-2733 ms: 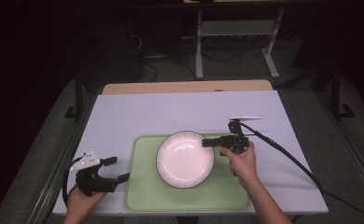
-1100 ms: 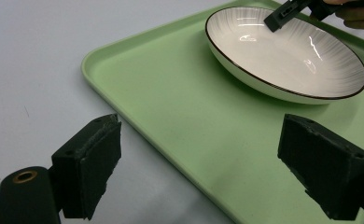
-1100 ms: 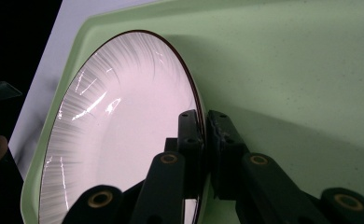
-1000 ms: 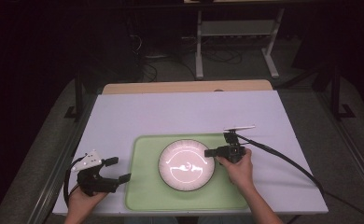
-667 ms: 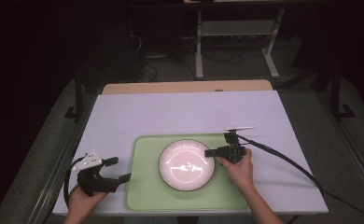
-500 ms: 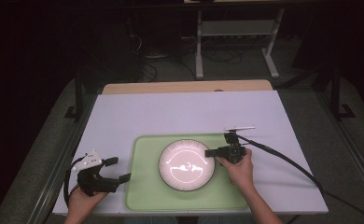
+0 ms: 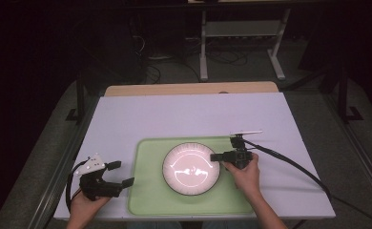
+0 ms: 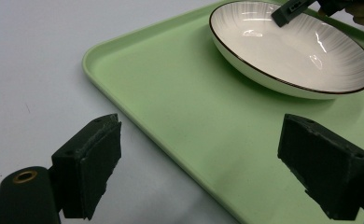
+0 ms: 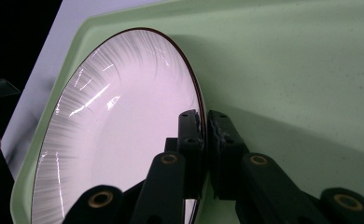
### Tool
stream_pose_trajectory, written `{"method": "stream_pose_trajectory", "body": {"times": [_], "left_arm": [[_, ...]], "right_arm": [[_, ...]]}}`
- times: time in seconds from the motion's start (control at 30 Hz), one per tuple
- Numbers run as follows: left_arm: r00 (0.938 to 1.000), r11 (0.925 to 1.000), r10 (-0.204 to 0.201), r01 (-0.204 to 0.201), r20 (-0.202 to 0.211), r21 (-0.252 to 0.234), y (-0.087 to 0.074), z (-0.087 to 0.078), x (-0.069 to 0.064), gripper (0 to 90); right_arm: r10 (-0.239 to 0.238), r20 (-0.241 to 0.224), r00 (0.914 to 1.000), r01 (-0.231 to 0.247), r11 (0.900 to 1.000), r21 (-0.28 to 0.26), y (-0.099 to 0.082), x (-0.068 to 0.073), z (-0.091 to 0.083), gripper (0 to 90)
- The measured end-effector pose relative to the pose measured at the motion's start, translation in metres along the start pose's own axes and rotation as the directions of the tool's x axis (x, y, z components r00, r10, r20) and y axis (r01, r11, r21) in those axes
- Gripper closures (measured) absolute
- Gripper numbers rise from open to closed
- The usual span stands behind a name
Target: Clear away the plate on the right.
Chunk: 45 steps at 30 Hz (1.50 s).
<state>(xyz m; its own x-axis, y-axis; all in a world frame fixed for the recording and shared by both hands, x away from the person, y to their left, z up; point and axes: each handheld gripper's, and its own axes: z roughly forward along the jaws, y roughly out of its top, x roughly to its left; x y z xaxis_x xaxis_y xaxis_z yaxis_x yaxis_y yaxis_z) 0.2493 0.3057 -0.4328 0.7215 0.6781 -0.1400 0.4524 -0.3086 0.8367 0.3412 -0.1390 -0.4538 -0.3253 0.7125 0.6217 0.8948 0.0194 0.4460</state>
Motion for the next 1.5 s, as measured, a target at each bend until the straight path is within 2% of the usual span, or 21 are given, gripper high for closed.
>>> {"method": "stream_pose_trajectory", "body": {"times": [0.2,0.37,0.53,0.7,0.8,0.93,1.0,1.1,1.5], "left_arm": [[1.0,1.0,0.005,-0.005,-0.005,0.006,0.0,0.0,0.0,13.3],[0.9999,0.9999,0.012,-0.012,-0.009,0.009,0.0,0.0,-0.001,13.3],[0.9999,0.9998,0.012,-0.012,-0.011,0.014,0.0,0.001,-0.001,13.3],[0.9998,0.9996,0.015,-0.015,-0.011,0.022,0.0,0.002,-0.001,13.3],[0.9998,0.9996,0.016,-0.016,-0.011,0.025,0.0,0.003,-0.001,13.3],[0.9998,0.9996,0.014,-0.013,-0.012,0.027,0.0,0.003,-0.001,13.3],[0.9998,0.9996,0.013,-0.013,-0.013,0.027,0.0,0.003,-0.001,13.3],[0.9998,0.9995,0.015,-0.015,-0.012,0.027,0.0,0.003,-0.001,13.3],[0.9998,0.9994,0.016,-0.015,-0.013,0.03,0.0,0.004,-0.001,13.3]], "right_arm": [[-0.051,0.036,0.9981,0.052,0.9981,-0.032,-0.004,0.003,-0.006,77.8],[-0.095,0.037,0.9948,0.097,0.9924,-0.076,-0.005,0.004,-0.018,73.2],[-0.104,0.033,0.994,0.107,0.9884,-0.108,-0.006,0.0,-0.029,70.9],[-0.14,0.039,0.9894,0.144,0.9785,-0.148,-0.008,-0.002,-0.039,66.8],[-0.167,0.059,0.9842,0.174,0.9709,-0.164,-0.009,-0.003,-0.044,62.1],[-0.18,0.083,0.9801,0.193,0.9641,-0.183,-0.01,-0.007,-0.051,57.4],[-0.198,0.111,0.9738,0.217,0.9573,-0.191,-0.012,-0.007,-0.055,54.3],[-0.229,0.13,0.9648,0.252,0.9456,-0.206,-0.013,-0.007,-0.059,51.0],[-0.304,0.172,0.937,0.341,0.9009,-0.268,-0.017,-0.01,-0.079,38.6]]}}
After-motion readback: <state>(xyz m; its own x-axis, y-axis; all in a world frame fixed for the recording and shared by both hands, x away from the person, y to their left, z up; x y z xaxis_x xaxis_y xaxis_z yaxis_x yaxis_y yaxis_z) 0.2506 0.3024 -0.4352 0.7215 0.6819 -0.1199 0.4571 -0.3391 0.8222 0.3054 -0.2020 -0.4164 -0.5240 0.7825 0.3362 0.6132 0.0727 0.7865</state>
